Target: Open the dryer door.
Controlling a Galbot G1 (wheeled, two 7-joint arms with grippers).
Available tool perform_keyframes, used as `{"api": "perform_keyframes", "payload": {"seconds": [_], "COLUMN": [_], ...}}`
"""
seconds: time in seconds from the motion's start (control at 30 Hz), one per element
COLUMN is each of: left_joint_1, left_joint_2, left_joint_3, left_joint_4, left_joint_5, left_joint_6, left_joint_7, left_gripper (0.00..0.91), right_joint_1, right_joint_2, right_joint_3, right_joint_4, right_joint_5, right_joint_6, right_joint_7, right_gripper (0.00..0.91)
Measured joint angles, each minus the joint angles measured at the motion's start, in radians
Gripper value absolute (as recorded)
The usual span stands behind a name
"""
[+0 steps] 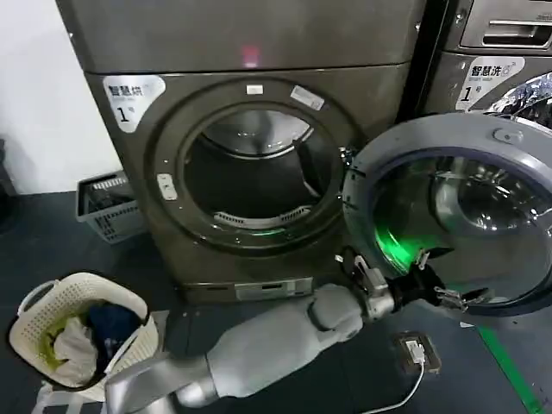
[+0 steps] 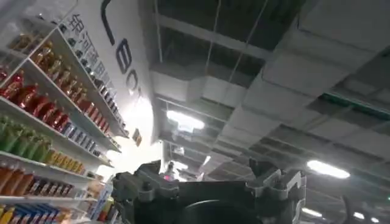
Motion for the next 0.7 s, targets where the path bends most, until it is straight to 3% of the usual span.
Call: {"api": "perform_keyframes", "payload": {"seconds": [0.7], "left_joint_1": [0.014], "left_joint_2": [0.16], "left_joint_3": [-0.037], "left_joint_4": [-0.116], "left_joint_5": [-0.021], "left_joint_6": [-0.131], "left_joint_7": [0.023], "left_gripper": [0.907], "right_joint_1": [-0.003], "right_joint_2": [-0.016], "right_joint_3": [0.005], "right_joint_4": [0.003], "right_joint_5": [0.001], "right_joint_6": [-0.002], "right_joint_7": [-0.022], "right_gripper": [0.907]}}
